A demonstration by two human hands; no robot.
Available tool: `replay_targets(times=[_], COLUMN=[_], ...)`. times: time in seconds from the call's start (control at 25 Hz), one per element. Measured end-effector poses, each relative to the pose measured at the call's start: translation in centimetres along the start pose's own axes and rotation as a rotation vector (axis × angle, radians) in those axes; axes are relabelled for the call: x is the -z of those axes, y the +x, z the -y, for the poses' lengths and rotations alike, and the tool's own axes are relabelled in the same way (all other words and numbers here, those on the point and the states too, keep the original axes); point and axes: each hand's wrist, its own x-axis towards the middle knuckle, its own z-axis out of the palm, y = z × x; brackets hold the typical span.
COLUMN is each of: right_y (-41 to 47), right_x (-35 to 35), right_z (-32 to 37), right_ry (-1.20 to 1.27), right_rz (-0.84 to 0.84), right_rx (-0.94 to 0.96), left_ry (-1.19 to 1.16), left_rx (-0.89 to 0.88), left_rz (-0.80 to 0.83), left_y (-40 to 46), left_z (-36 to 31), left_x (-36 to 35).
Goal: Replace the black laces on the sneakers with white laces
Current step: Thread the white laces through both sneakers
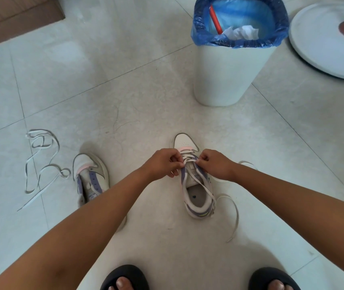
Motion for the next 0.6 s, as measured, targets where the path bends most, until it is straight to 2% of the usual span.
replay_targets(times=[0.16,0.24,0.32,0.4,0.48,0.52,0.6], right_y=[-0.2,-0.5,-0.9,-1.6,-2.3,-2.6,-2.7], right_x=[0.0,-0.2,-0.6,-1.1,-1.9,-2.5,-3.3], right_z=[0.3,0.3,0.5,0.8,1.0,1.1,1.2], right_ry=[-0.058,-0.106,-0.184,-0.369,-0.605,-0.686,-0.729], right_rz=[-0.021,-0.047,-0.073,-0.156,-0.282,-0.314,-0.319], right_rx=[-0.003,0.006,0.019,0.08,0.256,0.353,0.428], left_ry=[0.182,0.392,0.492,0.47,0.491,0.486,0.301], left_rx=[-0.023,-0.024,0.006,0.036,0.037,0.034,0.044], left_rz=[-0.012,-0.115,-0.235,-0.317,-0.357,-0.343,-0.27], left_y=[-0.3,-0.8,-1.3,-1.3,-1.5,-1.7,-2.3], left_z=[-0.9,-1.2,-1.6,-1.8,-1.7,-1.5,-0.7], left_x=[-0.2,-1.5,-2.8,-3.6,-3.9,-3.9,-3.8])
